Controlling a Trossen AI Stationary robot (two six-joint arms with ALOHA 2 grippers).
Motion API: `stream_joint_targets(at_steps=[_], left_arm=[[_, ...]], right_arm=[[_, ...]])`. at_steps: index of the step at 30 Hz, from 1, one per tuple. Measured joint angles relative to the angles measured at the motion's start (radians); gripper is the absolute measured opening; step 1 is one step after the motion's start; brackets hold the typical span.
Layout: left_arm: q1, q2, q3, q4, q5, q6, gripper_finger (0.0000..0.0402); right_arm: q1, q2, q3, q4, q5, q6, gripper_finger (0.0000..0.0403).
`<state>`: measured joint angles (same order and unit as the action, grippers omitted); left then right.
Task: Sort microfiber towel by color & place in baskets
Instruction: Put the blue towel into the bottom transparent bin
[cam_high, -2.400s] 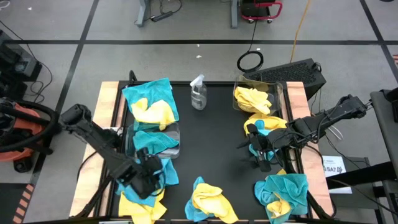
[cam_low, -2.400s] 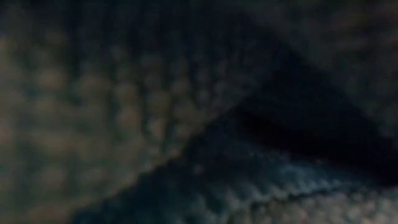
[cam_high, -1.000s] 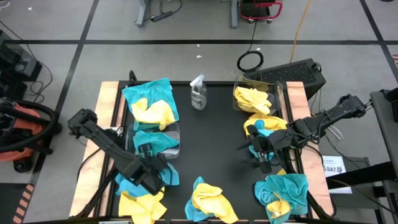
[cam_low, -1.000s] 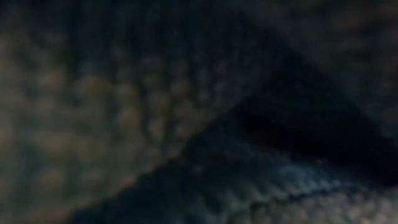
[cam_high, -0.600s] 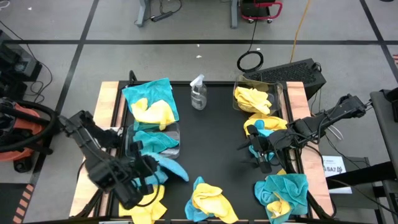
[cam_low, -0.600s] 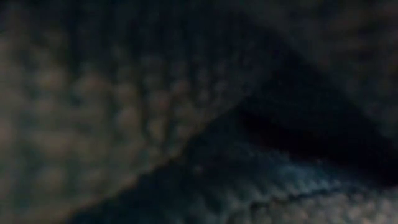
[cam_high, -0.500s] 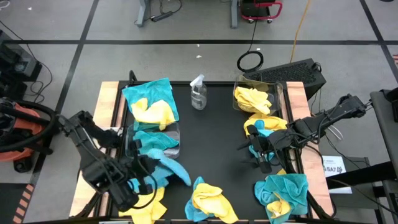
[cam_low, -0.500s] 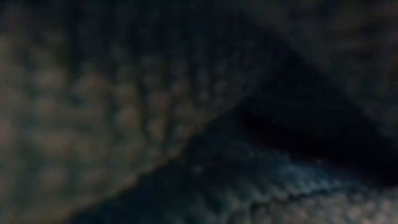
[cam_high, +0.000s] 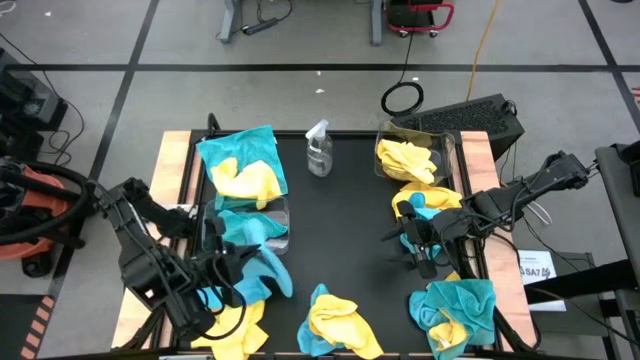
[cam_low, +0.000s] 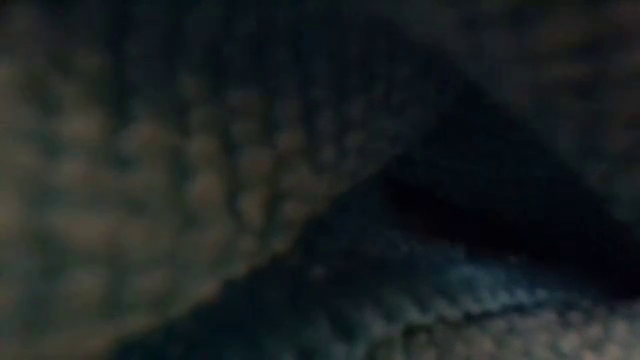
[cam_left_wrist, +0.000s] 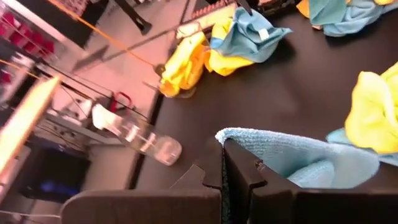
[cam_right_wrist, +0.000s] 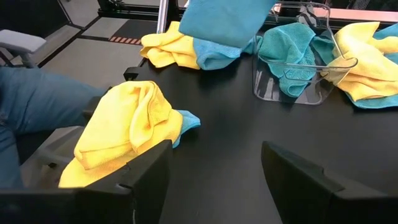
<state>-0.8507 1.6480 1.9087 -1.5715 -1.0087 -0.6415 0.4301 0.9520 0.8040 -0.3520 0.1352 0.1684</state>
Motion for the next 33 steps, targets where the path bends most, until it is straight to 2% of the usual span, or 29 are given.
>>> stream_joint_targets(at_steps=[9, 21, 24, 33], left_arm=[[0.005, -0.048, 0.000, 0.000, -0.102, 0.123, 0.0001], [0.103, -0.143, 0.000, 0.000, -0.106, 0.282, 0.0001], [0.146, -0.159, 0.000, 0.000, -0.089, 0.311, 0.0001], [0.281, -0.226, -0.075, 0.001, 0.077, 0.403, 0.0001]], right_arm=[[0.000, 0.000, 0.000, 0.000, -0.004, -0.005, 0.0240], [0.023, 0.000, 0.000, -0.021, -0.006, -0.103, 0.0240], [0.024, 0.000, 0.000, -0.027, -0.006, -0.121, 0.0240], [0.024, 0.000, 0.000, -0.020, -0.006, -0.147, 0.0240]])
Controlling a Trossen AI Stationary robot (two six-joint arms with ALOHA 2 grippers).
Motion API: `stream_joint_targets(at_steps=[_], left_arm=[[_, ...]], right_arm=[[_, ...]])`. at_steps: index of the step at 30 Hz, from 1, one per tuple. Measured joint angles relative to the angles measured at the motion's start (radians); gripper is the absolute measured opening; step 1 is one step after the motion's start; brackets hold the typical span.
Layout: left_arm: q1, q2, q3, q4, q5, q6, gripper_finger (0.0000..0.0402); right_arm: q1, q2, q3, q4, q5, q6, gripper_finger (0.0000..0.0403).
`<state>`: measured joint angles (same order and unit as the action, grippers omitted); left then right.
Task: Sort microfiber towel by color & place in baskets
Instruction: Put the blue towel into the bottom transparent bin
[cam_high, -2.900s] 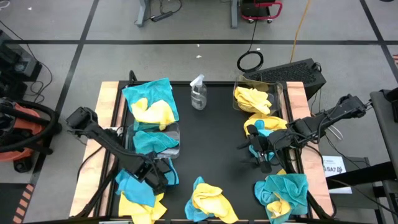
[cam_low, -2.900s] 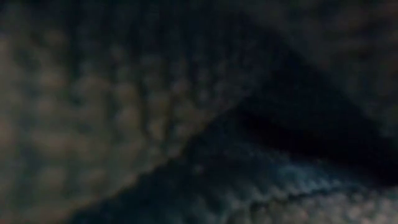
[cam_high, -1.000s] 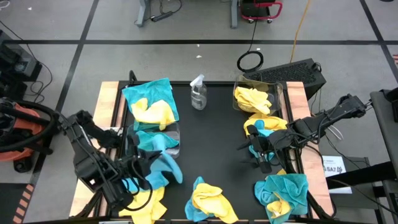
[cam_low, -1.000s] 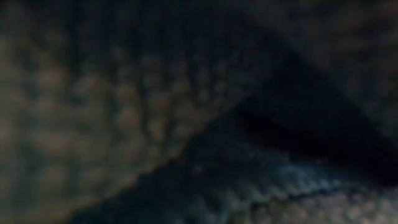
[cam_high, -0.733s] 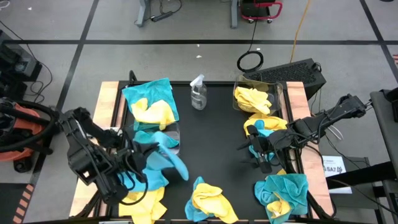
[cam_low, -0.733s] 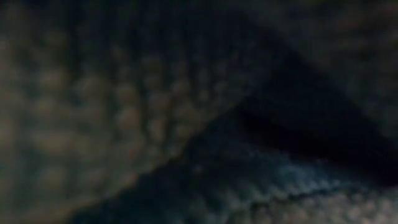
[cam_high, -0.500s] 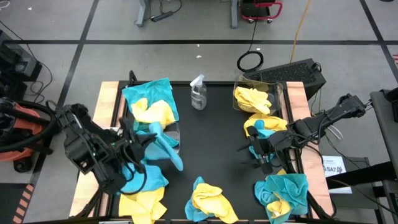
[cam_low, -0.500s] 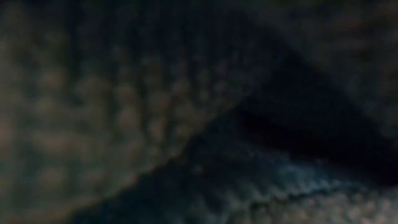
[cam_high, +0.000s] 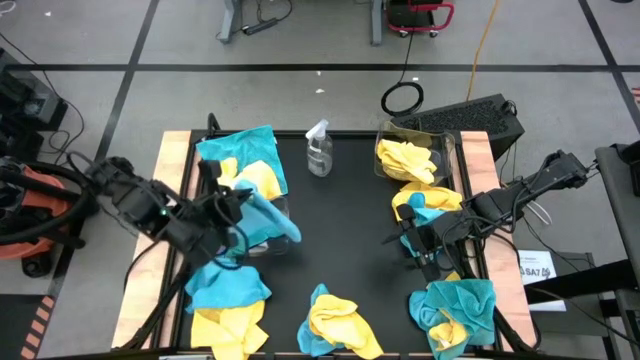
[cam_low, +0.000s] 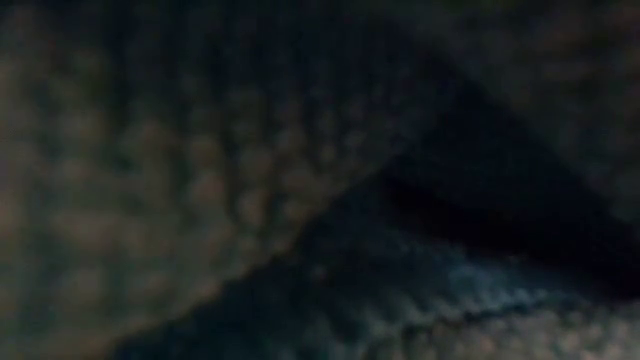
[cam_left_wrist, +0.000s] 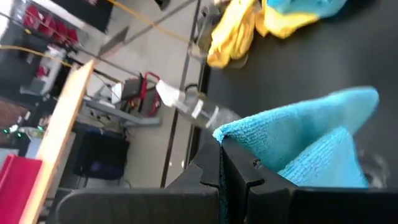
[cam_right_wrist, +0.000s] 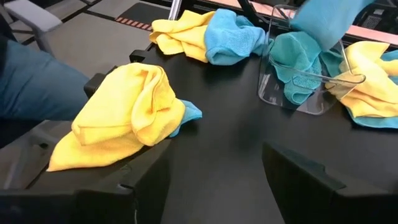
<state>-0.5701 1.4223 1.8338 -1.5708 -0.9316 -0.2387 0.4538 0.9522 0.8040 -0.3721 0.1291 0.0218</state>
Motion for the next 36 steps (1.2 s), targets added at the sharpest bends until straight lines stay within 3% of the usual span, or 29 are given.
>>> stream_joint_targets(at_steps=[5, 17, 36], left_arm=[[0.046, -0.090, -0.133, 0.046, 0.042, 0.024, 0.0001], [0.177, -0.393, -0.561, 0.400, 0.195, 0.150, 0.0001], [0.408, -0.425, -1.022, 0.795, 0.510, 0.218, 0.0001]], right_arm=[[0.000, 0.000, 0.000, 0.002, 0.000, 0.020, 0.0240], [0.000, 0.000, 0.000, 0.002, 0.000, 0.038, 0.0240], [0.014, 0.000, 0.000, 0.002, 0.000, 0.053, 0.0240]])
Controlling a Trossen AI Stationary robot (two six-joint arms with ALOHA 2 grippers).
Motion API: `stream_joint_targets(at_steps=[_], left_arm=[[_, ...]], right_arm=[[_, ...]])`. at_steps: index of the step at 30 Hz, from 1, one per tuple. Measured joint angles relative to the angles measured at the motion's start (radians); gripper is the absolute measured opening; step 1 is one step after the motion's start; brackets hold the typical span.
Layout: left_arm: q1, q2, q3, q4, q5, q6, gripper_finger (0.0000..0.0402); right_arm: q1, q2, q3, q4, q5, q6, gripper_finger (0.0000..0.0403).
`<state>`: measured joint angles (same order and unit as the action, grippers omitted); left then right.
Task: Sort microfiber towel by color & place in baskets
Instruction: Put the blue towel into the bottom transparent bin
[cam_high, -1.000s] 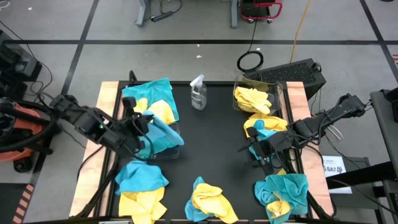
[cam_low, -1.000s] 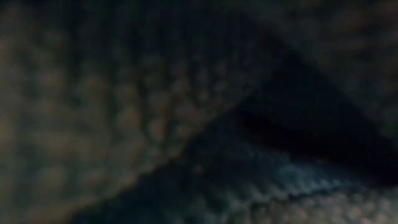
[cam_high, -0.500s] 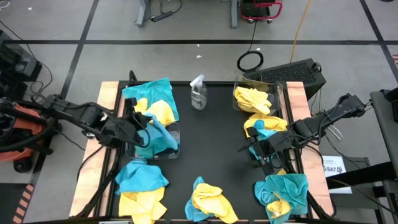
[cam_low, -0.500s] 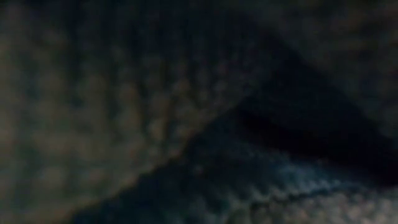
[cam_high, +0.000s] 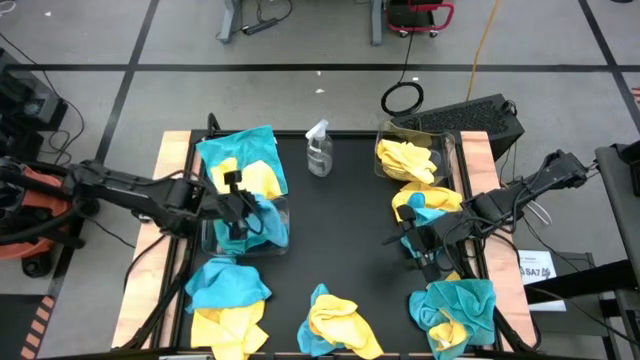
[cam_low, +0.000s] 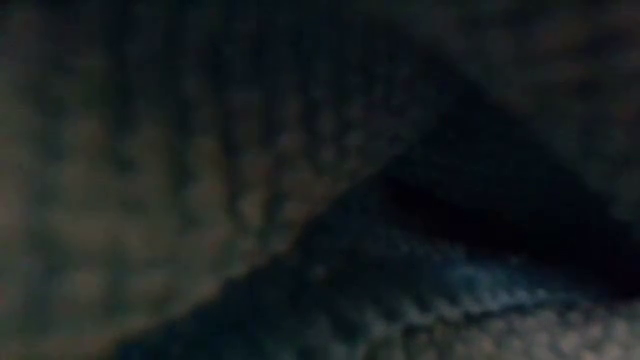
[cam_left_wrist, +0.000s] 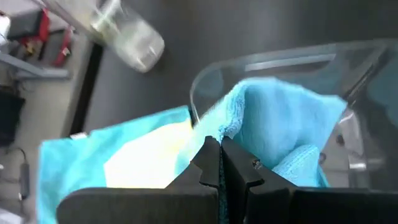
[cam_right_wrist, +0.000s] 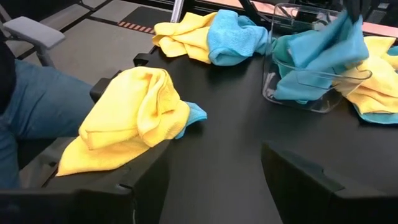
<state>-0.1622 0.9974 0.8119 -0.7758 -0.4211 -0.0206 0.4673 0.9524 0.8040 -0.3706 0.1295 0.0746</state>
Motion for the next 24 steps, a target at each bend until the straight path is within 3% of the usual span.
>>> stream_joint_targets(at_steps=[9, 24], left_arm=[[0.068, 0.002, -0.190, 0.232, 0.169, -0.026, 0.0002], [0.114, 0.155, -0.307, 0.329, 0.273, -0.078, 0.0002]], right_arm=[[0.014, 0.000, 0.000, 0.008, 0.001, 0.010, 0.0240], [0.014, 0.000, 0.000, 0.031, 0.002, -0.008, 0.0240]])
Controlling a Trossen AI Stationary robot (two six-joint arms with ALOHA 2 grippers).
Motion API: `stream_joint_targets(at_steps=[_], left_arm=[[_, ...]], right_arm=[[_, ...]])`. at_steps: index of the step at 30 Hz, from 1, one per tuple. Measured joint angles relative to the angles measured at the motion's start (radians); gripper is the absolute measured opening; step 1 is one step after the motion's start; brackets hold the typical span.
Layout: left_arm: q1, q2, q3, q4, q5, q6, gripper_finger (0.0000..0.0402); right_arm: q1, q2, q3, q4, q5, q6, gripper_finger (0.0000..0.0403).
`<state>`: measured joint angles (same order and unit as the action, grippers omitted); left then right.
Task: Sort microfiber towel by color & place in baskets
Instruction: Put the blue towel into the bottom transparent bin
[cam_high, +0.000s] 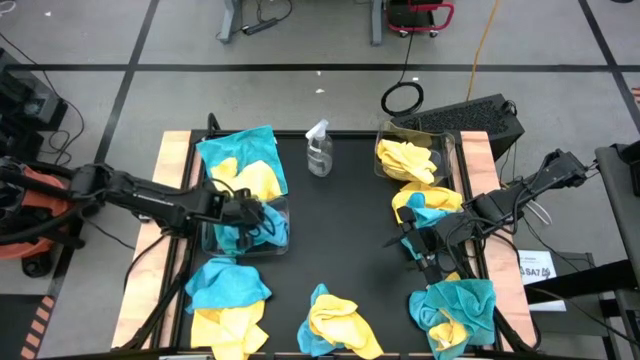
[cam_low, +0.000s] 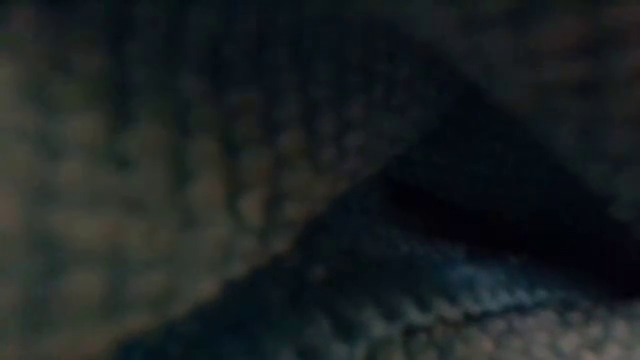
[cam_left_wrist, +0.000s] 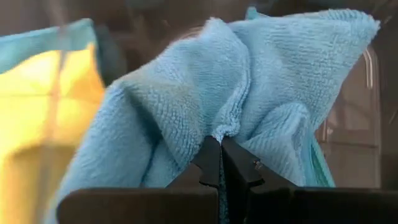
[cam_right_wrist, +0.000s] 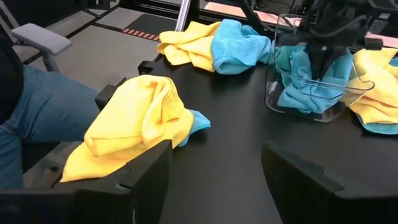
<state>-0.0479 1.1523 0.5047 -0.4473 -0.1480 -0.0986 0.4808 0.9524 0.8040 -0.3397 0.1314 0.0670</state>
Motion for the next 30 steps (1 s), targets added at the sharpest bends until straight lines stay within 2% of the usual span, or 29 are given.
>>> stream_joint_targets(at_steps=[10, 14, 19, 23, 26, 30], left_arm=[[0.000, 0.147, 0.004, 0.021, -0.006, 0.004, 0.0012], [0.002, 0.150, 0.016, 0.022, -0.009, -0.004, 0.0053], [0.003, 0.148, 0.043, 0.003, -0.002, -0.028, 0.0121], [0.002, 0.143, 0.093, -0.054, 0.021, -0.034, 0.0165], [0.002, 0.129, 0.140, -0.099, 0.029, -0.036, 0.0183], [0.002, 0.113, 0.209, -0.178, 0.028, -0.053, 0.0189]], right_arm=[[0.000, 0.049, 0.000, 0.000, 0.000, -0.012, 0.0240], [0.000, 0.069, 0.000, 0.000, -0.001, -0.012, 0.0240], [0.000, 0.072, 0.000, 0.000, -0.001, -0.012, 0.0240], [0.006, 0.072, 0.000, 0.000, -0.001, -0.012, 0.0240], [0.013, 0.072, 0.000, 0.002, -0.002, -0.017, 0.0240], [0.021, 0.071, 0.000, 0.024, -0.002, -0.026, 0.0240]])
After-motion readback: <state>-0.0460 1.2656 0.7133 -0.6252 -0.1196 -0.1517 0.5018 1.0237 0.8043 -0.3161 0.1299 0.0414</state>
